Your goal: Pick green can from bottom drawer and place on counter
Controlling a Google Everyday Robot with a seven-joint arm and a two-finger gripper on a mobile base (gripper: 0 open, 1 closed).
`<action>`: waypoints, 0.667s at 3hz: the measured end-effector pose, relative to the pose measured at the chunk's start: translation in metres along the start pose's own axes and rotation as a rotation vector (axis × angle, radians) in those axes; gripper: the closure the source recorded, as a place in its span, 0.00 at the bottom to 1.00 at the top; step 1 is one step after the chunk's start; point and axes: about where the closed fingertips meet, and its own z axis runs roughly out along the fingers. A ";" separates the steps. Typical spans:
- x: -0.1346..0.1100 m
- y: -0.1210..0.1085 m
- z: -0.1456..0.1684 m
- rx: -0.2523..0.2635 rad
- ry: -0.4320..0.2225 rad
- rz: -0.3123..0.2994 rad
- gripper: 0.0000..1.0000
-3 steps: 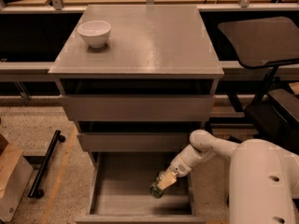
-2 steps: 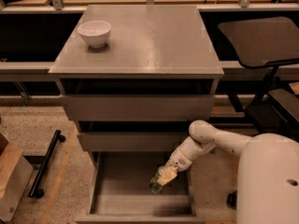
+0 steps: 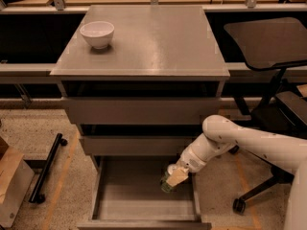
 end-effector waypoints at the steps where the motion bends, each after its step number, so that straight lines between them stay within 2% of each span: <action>1: -0.014 0.002 -0.044 0.095 0.037 -0.010 1.00; 2: -0.037 -0.019 -0.092 0.182 0.091 -0.025 1.00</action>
Offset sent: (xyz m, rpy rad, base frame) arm 0.1317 -0.0614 0.1462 -0.2732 -0.2436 -0.0397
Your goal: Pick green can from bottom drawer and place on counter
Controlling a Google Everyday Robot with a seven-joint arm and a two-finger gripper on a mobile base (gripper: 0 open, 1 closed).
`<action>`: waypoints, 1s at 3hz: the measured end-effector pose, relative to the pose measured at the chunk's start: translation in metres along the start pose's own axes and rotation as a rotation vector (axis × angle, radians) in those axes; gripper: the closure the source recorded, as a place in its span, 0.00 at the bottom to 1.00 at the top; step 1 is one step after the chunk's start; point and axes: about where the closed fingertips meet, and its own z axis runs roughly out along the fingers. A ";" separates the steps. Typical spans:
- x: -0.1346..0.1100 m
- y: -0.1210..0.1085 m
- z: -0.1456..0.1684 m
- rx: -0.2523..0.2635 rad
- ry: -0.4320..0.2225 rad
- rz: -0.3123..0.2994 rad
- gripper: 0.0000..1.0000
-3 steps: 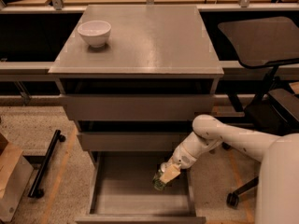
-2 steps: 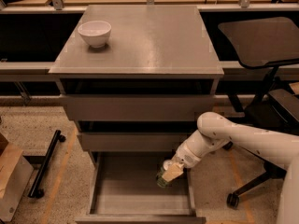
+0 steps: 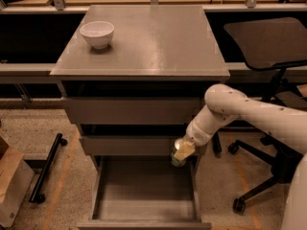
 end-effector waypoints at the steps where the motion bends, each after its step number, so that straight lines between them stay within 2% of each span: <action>1: -0.031 -0.048 -0.070 0.138 0.023 -0.021 1.00; 2: -0.046 -0.063 -0.092 0.184 -0.008 -0.026 1.00; 3: -0.045 -0.062 -0.091 0.182 -0.007 -0.026 1.00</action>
Offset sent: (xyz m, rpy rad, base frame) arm 0.0568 -0.0214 0.0519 -0.0736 -0.1000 -0.0214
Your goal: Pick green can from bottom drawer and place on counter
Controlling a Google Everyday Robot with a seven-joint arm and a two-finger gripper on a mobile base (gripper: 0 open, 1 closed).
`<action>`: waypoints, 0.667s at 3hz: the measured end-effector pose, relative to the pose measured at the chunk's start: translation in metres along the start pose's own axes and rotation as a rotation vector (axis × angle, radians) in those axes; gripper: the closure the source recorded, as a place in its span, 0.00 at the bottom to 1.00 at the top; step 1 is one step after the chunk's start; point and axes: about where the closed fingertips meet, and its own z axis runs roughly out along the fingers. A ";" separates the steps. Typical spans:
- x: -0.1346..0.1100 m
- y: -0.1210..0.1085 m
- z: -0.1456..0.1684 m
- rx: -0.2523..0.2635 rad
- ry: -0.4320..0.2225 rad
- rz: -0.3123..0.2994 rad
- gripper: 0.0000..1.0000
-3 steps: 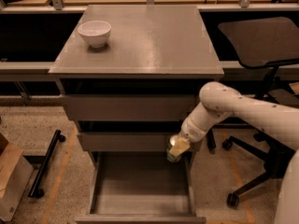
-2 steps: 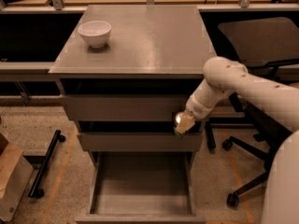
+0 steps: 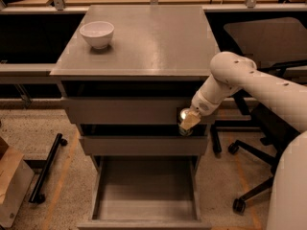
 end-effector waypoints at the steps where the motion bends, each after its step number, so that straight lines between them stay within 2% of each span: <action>1: 0.001 0.005 0.002 -0.029 0.001 -0.017 1.00; 2: 0.011 0.026 -0.019 -0.049 -0.041 -0.041 1.00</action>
Offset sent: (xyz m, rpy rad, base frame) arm -0.0634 -0.0280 0.0489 0.1120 -0.0204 0.0617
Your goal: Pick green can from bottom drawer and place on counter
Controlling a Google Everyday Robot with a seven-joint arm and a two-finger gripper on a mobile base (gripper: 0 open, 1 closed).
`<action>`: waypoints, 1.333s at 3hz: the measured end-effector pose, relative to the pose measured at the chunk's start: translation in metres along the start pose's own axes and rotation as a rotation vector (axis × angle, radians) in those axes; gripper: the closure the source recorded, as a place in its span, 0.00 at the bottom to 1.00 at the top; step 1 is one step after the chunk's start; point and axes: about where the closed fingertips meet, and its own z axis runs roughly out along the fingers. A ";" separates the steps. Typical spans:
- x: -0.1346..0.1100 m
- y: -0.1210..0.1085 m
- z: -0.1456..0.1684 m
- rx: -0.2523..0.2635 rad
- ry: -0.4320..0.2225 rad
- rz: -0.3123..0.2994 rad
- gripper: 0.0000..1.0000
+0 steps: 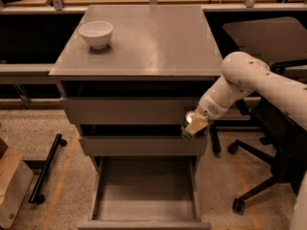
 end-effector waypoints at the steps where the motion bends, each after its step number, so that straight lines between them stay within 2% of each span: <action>1: 0.016 0.030 -0.031 0.011 -0.050 -0.008 1.00; 2: 0.023 0.068 -0.108 0.133 -0.061 -0.054 1.00; 4: -0.028 0.100 -0.283 0.400 -0.016 -0.164 1.00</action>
Offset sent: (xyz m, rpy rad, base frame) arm -0.1098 -0.0672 0.1851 -0.0433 -0.3071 -0.0286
